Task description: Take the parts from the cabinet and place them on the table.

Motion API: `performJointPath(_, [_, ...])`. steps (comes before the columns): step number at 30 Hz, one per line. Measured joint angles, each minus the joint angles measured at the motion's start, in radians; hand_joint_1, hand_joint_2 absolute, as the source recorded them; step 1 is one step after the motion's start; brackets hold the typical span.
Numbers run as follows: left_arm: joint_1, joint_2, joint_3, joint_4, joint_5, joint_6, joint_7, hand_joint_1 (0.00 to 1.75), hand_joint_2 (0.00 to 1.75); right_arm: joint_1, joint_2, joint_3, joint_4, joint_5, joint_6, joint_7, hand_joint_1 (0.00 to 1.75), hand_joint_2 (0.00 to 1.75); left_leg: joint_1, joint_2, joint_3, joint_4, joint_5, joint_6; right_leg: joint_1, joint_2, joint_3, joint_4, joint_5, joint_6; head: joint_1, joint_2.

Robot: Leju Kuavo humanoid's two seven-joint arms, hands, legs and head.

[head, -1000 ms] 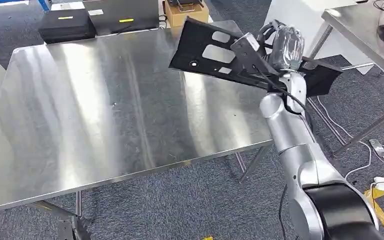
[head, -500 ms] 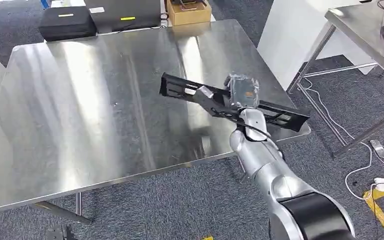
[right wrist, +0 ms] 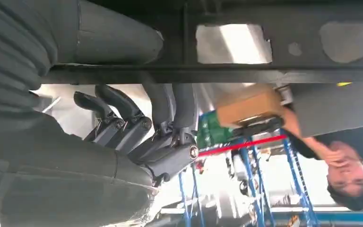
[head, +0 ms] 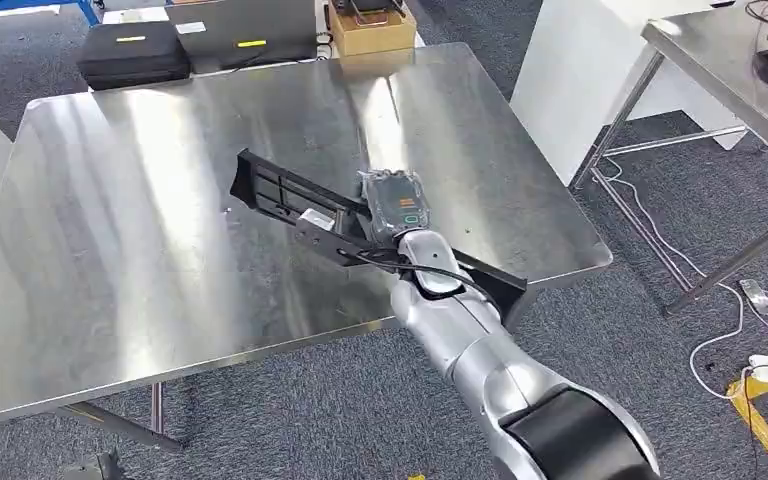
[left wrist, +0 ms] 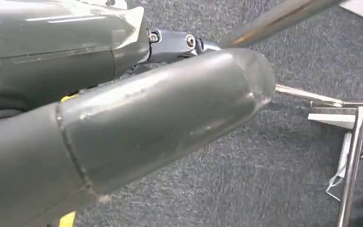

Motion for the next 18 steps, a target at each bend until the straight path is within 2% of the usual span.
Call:
performJointPath(3, [0.018,-0.002,0.010,-0.018,0.003,0.002,0.000,0.00,0.00,-0.002,0.008,0.090,-0.012,-0.049,-0.003,0.013,1.75,1.75,0.000,0.000,0.001,0.000,0.000,0.000,0.000,0.000,0.000,0.000,0.000,0.000,0.000,0.000])
performJointPath(6, [0.031,-0.003,0.014,-0.032,0.003,0.000,0.000,0.00,0.00,-0.009,0.013,0.140,-0.013,-0.068,-0.019,0.026,1.75,1.75,0.000,0.000,0.001,0.000,0.001,-0.001,0.000,0.000,0.000,0.001,0.000,0.000,0.000,0.000])
performJointPath(11, [0.043,-0.005,0.023,-0.045,0.003,-0.005,0.000,0.00,0.00,-0.032,0.013,0.167,-0.011,-0.064,-0.060,0.055,1.75,1.75,0.000,0.000,0.003,0.000,0.001,-0.001,0.000,0.000,0.002,0.002,0.000,0.000,0.000,0.000])
performJointPath(18, [0.049,-0.007,0.028,-0.054,0.003,-0.007,0.000,0.00,0.00,-0.056,0.013,0.182,-0.004,-0.057,-0.069,0.068,1.75,1.75,0.000,0.000,0.004,0.000,0.001,-0.001,0.000,0.000,0.002,0.003,0.000,0.000,0.000,0.000])
